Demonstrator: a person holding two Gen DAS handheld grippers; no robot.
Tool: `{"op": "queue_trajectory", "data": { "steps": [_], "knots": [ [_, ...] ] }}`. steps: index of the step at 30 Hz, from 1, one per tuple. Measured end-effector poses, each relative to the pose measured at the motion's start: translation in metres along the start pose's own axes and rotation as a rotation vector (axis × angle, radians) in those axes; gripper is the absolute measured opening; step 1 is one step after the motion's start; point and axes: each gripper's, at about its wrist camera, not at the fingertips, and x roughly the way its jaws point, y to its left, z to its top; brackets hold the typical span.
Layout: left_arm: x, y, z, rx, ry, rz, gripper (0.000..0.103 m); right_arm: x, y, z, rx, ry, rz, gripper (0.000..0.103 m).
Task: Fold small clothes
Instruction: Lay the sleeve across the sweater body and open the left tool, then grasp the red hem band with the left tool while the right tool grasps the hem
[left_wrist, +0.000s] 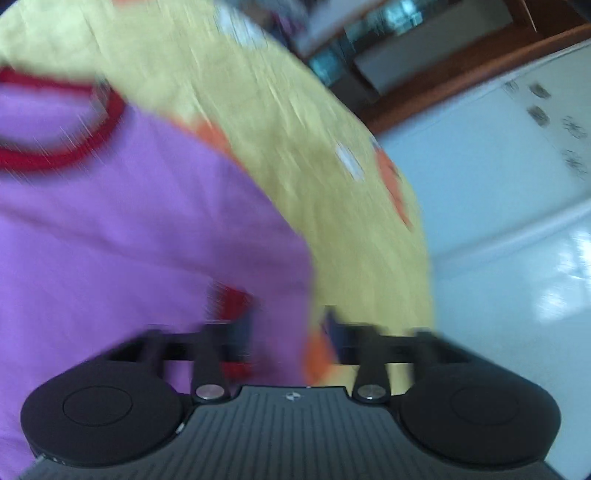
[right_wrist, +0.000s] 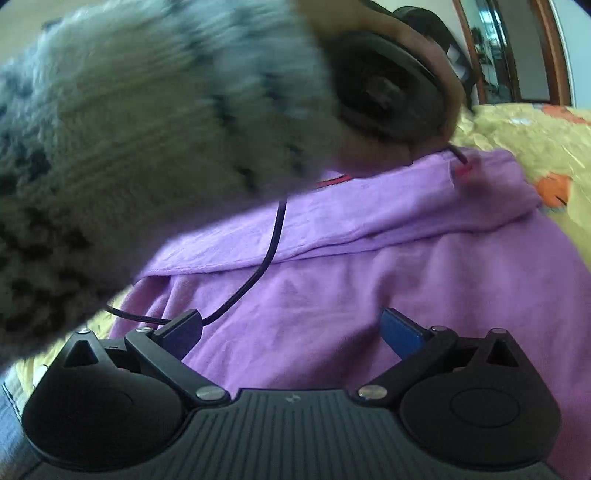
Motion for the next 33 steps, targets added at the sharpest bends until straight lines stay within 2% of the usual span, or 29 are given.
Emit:
{"op": "queue_trajectory", "data": {
  "steps": [2,3,4,6,8,9,11,13,15,16,17,18,20,22,23,24,26,27,28,31,33],
  "knots": [
    [-0.026,-0.001,0.002,0.012,-0.027,-0.099,0.063,-0.007,-0.010,0.007,-0.001,-0.001,0.011,0.103],
    [-0.045,-0.003,0.003,0.053,-0.054,-0.110,0.073,-0.011,-0.014,0.013,-0.023,-0.012,-0.003,0.103],
    [-0.067,-0.002,0.003,0.096,-0.098,-0.101,0.080,-0.014,-0.018,0.021,-0.053,-0.028,-0.025,0.103],
    [-0.115,0.011,0.001,0.161,-0.207,-0.034,0.086,-0.012,-0.028,0.044,-0.131,-0.046,-0.062,0.103],
    [-0.152,0.038,-0.005,0.187,-0.258,0.027,0.086,-0.003,-0.043,0.069,-0.170,-0.056,-0.102,0.103],
    [-0.166,0.053,-0.009,0.201,-0.269,0.067,0.086,0.008,-0.049,0.081,-0.195,-0.034,-0.110,0.103],
    [-0.188,0.088,-0.022,0.196,-0.306,0.154,0.086,0.028,-0.059,0.097,-0.227,0.006,-0.083,0.102],
    [-0.197,0.124,-0.031,0.163,-0.320,0.208,0.085,0.049,-0.062,0.105,-0.270,0.050,-0.090,0.095],
    [-0.195,0.155,-0.039,0.129,-0.317,0.273,0.084,0.068,-0.057,0.101,-0.381,0.089,-0.188,0.095],
    [-0.196,0.166,-0.042,0.124,-0.300,0.297,0.080,0.078,-0.056,0.096,-0.439,0.125,-0.232,0.095],
    [-0.196,0.176,-0.047,0.143,-0.305,0.298,0.077,0.087,-0.060,0.091,-0.457,0.162,-0.275,0.099],
    [-0.199,0.179,-0.053,0.191,-0.331,0.277,0.079,0.083,-0.074,0.093,-0.388,0.148,-0.253,0.100],
    [-0.214,0.183,-0.059,0.183,-0.346,0.274,0.078,0.077,-0.097,0.097,-0.261,0.167,-0.246,0.100],
    [-0.227,0.179,-0.063,0.171,-0.381,0.272,0.084,0.068,-0.095,0.094,-0.285,0.149,-0.277,0.101],
    [-0.232,0.175,-0.067,0.184,-0.405,0.279,0.086,0.063,-0.093,0.090,-0.286,0.142,-0.263,0.101],
    [-0.236,0.176,-0.070,0.188,-0.405,0.291,0.090,0.060,-0.092,0.086,-0.280,0.161,-0.250,0.101],
    [-0.238,0.184,-0.077,0.151,-0.330,0.311,0.085,0.060,-0.096,0.079,-0.300,0.207,-0.236,0.101],
    [-0.241,0.189,-0.084,0.143,-0.321,0.314,0.084,0.054,-0.095,0.073,-0.325,0.185,-0.236,0.101],
    [-0.245,0.191,-0.094,0.163,-0.308,0.316,0.084,0.046,-0.095,0.068,-0.346,0.183,-0.247,0.101],
    [-0.261,0.191,-0.130,0.219,-0.276,0.383,0.085,0.018,-0.097,0.062,-0.333,0.206,-0.277,0.102],
    [-0.275,0.189,-0.156,0.235,-0.257,0.365,0.085,-0.010,-0.095,0.053,-0.316,0.184,-0.265,0.102]
  ]
}}
